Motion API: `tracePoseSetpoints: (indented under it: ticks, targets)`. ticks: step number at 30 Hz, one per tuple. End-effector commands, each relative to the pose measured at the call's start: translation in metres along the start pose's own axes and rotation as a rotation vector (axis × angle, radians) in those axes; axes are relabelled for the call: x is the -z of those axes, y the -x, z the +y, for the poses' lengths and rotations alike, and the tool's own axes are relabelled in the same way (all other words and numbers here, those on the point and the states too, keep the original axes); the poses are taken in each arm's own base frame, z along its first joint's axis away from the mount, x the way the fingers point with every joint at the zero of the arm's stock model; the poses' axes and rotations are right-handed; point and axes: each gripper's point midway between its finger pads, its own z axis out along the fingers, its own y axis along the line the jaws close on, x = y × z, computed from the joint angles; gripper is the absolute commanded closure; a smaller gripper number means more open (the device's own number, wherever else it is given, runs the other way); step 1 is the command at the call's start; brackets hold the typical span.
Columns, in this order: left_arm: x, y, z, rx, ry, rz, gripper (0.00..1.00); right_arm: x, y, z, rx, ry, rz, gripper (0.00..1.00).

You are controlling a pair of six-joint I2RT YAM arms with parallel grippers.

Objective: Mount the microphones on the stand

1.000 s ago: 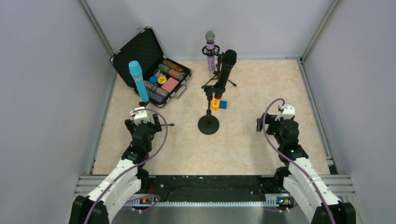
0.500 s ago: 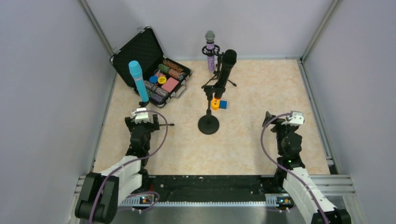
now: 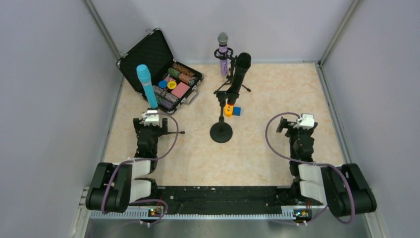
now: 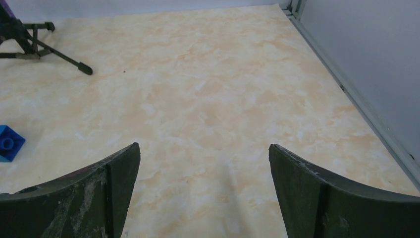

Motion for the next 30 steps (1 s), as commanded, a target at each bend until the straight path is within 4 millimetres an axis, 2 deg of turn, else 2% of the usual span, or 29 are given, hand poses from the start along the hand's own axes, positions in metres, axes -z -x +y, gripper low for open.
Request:
tracePoseSetpoints:
  ticks: [1, 6, 9, 14, 17, 19, 21, 28, 30]
  targets:
    - [-0.011, 0.036, -0.002, 0.0, -0.042, -0.111, 0.01, -0.005, 0.005, 0.004, 0.045, 0.035, -0.058, 0.01]
    - [-0.013, 0.036, -0.022, 0.009, -0.156, -0.091, 0.01, -0.011, 0.008, 0.003, 0.049, 0.023, -0.127, 0.01]
    - [-0.012, 0.037, -0.037, 0.028, -0.24, -0.091, 0.01, -0.011, 0.001, 0.0, 0.039, 0.007, -0.093, 0.01]
    - [-0.022, 0.035, -0.041, 0.058, -0.248, -0.087, 0.01, -0.023, -0.001, 0.007, 0.06, 0.03, -0.06, 0.01]
    - [-0.028, 0.036, -0.031, 0.099, -0.189, -0.123, 0.01, -0.023, 0.0, 0.007, 0.059, 0.029, -0.065, 0.01]
    - [-0.029, 0.028, -0.026, 0.121, -0.173, -0.1, 0.01, -0.023, -0.001, 0.008, 0.061, 0.031, -0.063, 0.01]
    - [-0.03, 0.023, -0.024, 0.121, -0.165, -0.109, 0.01, -0.023, 0.0, 0.007, 0.06, 0.028, -0.064, 0.01]
    - [-0.028, 0.025, -0.024, 0.121, -0.163, -0.124, 0.01, -0.029, -0.005, 0.008, 0.068, 0.026, -0.031, 0.01]
    - [-0.032, 0.023, -0.017, 0.128, -0.119, -0.105, 0.01, -0.034, -0.009, 0.009, 0.075, 0.026, -0.007, 0.01]
